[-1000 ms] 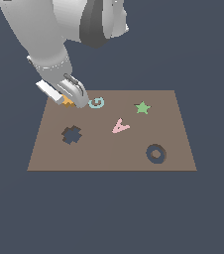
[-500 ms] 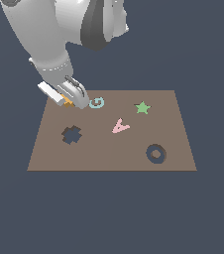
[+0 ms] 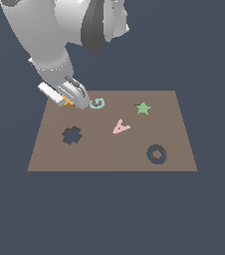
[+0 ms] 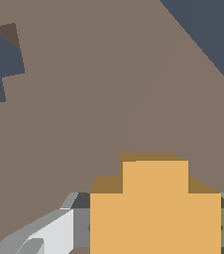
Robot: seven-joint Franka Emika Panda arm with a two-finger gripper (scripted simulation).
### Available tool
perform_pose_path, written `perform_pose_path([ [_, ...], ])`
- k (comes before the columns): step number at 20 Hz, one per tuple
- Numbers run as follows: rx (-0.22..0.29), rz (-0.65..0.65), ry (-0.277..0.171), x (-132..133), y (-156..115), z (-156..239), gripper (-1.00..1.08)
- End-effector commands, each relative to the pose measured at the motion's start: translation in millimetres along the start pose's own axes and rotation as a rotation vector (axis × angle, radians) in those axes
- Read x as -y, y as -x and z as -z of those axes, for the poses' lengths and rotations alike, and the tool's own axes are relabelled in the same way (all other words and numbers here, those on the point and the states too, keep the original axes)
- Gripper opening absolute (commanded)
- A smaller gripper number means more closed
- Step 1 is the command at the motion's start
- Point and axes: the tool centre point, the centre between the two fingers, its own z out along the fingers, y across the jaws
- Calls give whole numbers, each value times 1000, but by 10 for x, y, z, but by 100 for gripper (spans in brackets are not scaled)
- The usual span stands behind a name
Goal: Insert a designated object into the corresponding slot on a board.
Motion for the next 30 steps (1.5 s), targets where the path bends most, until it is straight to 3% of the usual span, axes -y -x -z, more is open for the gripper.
perform_pose_path([
  [1, -1, 15, 0, -3, -18, 3, -100],
  [15, -1, 286, 1, 17, -260, 19, -100],
  [30, -2, 896, 2, 299, -725, 56, -100],
])
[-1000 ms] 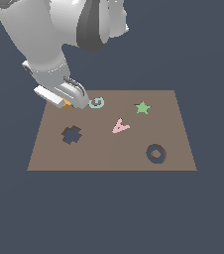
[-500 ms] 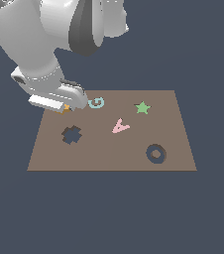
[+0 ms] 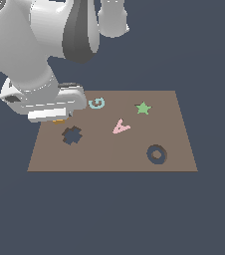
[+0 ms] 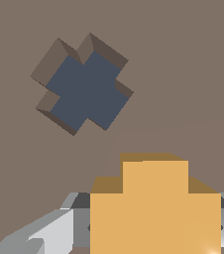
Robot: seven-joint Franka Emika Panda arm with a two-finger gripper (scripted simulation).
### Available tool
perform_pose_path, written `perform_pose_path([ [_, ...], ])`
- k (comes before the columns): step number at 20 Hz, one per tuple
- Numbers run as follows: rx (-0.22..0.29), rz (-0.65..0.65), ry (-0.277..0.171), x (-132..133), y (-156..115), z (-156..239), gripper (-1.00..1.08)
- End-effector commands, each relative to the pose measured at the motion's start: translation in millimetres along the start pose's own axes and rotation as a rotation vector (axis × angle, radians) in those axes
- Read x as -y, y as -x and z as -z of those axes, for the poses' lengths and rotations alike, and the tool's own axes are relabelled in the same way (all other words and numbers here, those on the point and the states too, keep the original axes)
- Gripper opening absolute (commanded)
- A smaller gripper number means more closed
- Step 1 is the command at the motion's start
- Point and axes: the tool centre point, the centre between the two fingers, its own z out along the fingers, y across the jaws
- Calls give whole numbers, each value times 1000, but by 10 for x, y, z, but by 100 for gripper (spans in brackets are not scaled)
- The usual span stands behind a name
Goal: Insert a designated object into the corresponding slot on a board.
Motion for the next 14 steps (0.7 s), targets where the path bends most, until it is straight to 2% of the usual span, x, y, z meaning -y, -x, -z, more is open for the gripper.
perform_pose_path([
  [1, -1, 116, 0, 2, -107, 10, -100],
  [8, -1, 429, 1, 75, -384, 27, -100],
  [14, -1, 647, 1, 180, -556, 39, -100],
])
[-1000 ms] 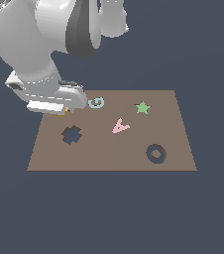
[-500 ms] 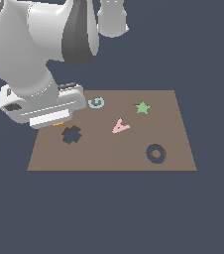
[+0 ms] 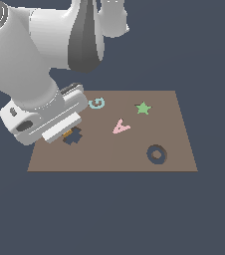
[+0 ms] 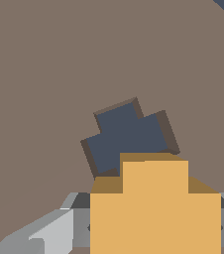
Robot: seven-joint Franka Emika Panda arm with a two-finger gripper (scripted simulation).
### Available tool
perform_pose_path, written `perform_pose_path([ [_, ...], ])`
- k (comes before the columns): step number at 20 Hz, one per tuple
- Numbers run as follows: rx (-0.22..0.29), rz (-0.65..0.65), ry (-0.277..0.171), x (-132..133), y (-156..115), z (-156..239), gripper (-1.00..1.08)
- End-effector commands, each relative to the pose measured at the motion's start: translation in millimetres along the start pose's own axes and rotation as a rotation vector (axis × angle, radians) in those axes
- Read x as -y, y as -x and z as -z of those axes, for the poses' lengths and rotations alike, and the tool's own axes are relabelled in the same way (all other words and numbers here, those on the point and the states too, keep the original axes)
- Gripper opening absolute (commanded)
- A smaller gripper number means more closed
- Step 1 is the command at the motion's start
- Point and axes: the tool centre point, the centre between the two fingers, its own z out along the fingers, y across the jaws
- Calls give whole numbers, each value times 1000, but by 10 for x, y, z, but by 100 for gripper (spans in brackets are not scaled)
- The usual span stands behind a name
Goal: Insert a designated object into the corresponding slot on a board.
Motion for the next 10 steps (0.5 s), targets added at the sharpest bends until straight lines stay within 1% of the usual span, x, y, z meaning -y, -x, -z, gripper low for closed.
perform_pose_path([
  [1, 0, 85, 0, 1, -79, 7, -100],
  [5, 0, 191, 0, 19, -177, 12, -100],
  [10, 0, 287, 0, 46, -263, 16, -100],
])
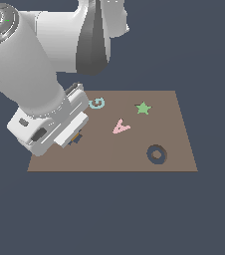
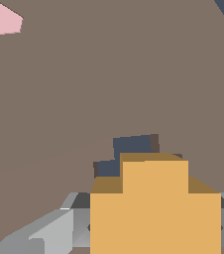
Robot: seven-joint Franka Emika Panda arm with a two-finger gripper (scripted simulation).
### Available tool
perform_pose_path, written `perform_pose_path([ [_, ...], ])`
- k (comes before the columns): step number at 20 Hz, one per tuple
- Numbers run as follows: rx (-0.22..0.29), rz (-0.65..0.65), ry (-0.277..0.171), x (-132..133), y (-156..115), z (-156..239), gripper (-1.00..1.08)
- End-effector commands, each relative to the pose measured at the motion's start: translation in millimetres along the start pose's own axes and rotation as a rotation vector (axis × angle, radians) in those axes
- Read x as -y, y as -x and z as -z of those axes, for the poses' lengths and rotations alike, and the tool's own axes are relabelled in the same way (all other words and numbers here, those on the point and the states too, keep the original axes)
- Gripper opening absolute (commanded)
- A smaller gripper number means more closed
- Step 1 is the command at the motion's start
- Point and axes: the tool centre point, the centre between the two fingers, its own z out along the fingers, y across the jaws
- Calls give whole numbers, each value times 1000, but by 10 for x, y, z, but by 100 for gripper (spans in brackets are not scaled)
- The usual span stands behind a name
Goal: Insert a designated object into the corresponding slot on a board.
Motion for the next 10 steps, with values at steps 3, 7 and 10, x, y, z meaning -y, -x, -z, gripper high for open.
perform_pose_path([
  [3, 0, 66, 0, 4, -61, 6, -100],
  [7, 0, 92, 0, 11, -86, 6, -100],
  [10, 0, 90, 0, 13, -85, 3, -100],
])
